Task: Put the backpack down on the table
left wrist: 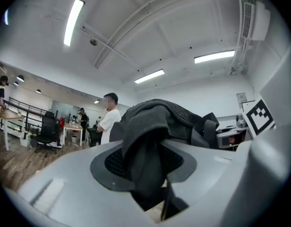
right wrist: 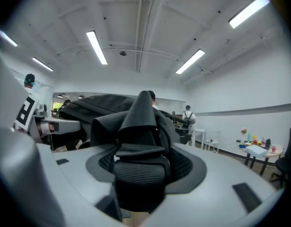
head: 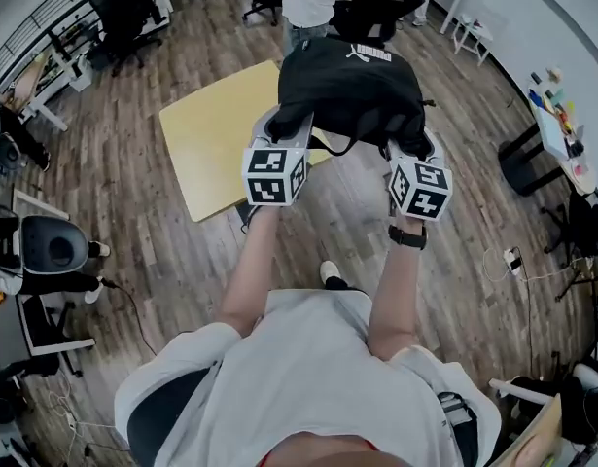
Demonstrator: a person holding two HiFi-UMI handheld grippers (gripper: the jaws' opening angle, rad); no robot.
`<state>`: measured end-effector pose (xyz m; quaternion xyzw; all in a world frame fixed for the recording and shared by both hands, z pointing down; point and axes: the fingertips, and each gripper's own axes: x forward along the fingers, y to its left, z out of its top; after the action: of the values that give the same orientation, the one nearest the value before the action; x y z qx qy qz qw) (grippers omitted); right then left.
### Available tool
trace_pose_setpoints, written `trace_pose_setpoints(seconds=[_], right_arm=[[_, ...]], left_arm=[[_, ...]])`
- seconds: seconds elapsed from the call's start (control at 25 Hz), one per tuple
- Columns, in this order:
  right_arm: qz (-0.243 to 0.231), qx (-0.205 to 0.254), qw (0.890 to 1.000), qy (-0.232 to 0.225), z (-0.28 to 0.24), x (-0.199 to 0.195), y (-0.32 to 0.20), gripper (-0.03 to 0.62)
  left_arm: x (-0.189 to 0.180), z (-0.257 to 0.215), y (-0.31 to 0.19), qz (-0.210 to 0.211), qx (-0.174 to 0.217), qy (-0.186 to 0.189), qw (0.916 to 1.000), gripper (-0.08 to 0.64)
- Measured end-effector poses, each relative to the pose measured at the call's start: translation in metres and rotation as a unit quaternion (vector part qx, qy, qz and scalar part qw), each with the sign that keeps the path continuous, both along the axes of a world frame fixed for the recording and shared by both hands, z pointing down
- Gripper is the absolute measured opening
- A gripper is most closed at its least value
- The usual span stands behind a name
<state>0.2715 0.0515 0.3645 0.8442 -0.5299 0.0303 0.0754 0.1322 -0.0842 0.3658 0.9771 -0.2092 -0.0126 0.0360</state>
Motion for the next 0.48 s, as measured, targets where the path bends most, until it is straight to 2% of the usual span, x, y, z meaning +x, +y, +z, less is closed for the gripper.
trace_pose_setpoints(seconds=[0.24, 0.48], right_arm=[[-0.122, 0.015, 0.992, 0.008, -0.016, -0.016, -0.103, 0.25], [-0.218, 0.008, 0.976, 0.005, -0.013, -0.05, -0.174, 0.25]], left_arm=[[-0.045, -0.019, -0.066, -0.102, 0.011, 0.025, 0.9944, 0.148], [-0.094, -0.014, -0.107, -0.197, -0.001, 0.033, 0.9799, 0.149]])
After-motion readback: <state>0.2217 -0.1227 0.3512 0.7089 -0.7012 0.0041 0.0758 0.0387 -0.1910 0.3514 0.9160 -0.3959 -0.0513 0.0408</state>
